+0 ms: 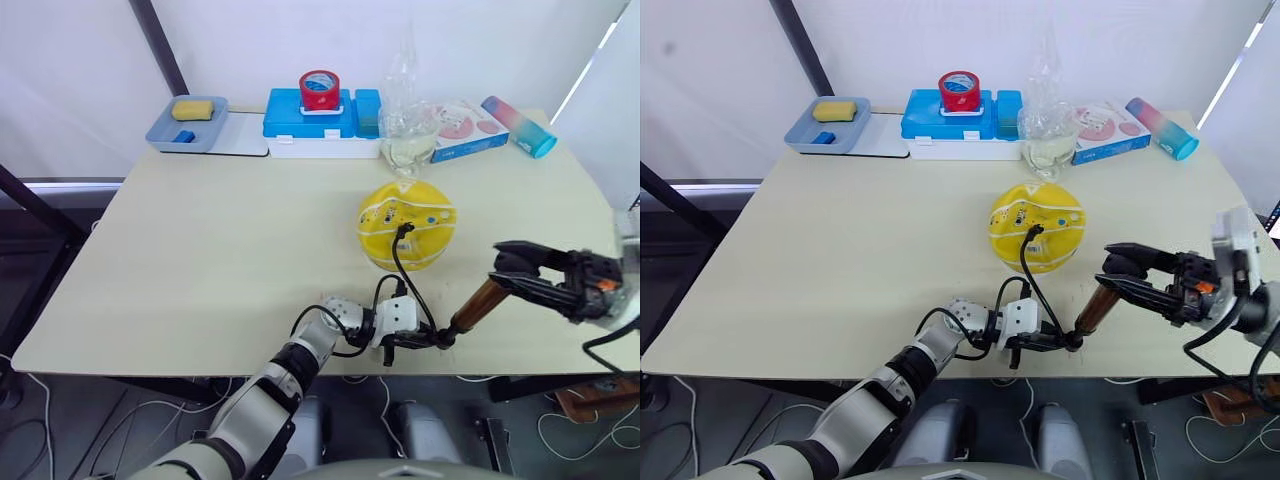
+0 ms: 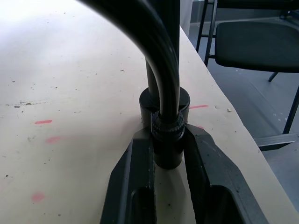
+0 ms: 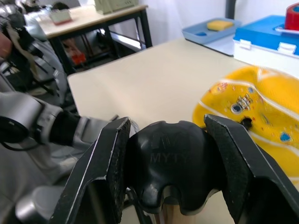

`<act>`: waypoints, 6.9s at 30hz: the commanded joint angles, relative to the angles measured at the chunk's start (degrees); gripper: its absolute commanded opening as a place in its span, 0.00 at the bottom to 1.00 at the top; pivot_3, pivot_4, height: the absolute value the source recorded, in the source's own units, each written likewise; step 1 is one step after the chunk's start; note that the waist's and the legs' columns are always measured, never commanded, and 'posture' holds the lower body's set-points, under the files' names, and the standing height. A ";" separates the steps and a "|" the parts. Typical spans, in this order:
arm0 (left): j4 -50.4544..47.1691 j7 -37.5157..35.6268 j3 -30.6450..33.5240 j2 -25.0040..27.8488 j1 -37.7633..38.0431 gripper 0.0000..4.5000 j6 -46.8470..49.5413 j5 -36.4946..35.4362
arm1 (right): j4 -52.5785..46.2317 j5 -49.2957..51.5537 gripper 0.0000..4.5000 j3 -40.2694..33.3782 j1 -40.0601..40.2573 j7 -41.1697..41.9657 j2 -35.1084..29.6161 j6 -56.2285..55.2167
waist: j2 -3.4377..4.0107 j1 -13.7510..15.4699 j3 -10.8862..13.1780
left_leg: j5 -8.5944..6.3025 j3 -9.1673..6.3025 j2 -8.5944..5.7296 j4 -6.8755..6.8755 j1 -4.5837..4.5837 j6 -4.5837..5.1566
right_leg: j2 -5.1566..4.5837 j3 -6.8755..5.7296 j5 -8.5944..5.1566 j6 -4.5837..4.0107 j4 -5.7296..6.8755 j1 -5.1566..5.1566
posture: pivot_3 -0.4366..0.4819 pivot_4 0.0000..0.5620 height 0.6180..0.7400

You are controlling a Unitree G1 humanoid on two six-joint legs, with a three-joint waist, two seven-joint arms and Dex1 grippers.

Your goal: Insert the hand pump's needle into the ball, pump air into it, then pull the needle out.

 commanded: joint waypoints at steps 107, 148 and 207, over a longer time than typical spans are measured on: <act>11.50 2.78 -1.06 -0.25 -0.53 0.08 -6.44 3.35 | 6.39 -9.53 0.44 3.48 2.96 3.28 2.52 -7.55 | -0.40 0.09 -0.28 | -0.01 0.01 0.01 -0.06 0.04 0.00 | -0.19 -0.20 0.01 0.02 -0.19 0.03 | 0.48 0.27 1.00; 12.93 2.54 -0.97 -0.82 -1.09 0.08 -7.13 3.62 | 2.24 10.13 0.44 -14.67 -0.46 4.26 -8.11 10.04 | -0.27 0.24 -0.17 | -0.02 -0.08 -0.04 -0.07 -0.10 0.00 | -1.03 -1.53 0.03 -0.01 -0.22 0.05 | 0.48 0.27 1.00; 14.12 3.20 -1.49 -0.11 -1.31 0.08 -8.54 4.87 | 4.60 -2.49 0.44 -5.13 3.39 4.44 -5.30 3.59 | -0.44 0.19 -0.29 | -0.03 -0.20 -0.01 -0.08 0.00 -0.01 | -1.11 -1.80 0.03 0.04 -0.43 0.21 | 0.48 0.27 1.00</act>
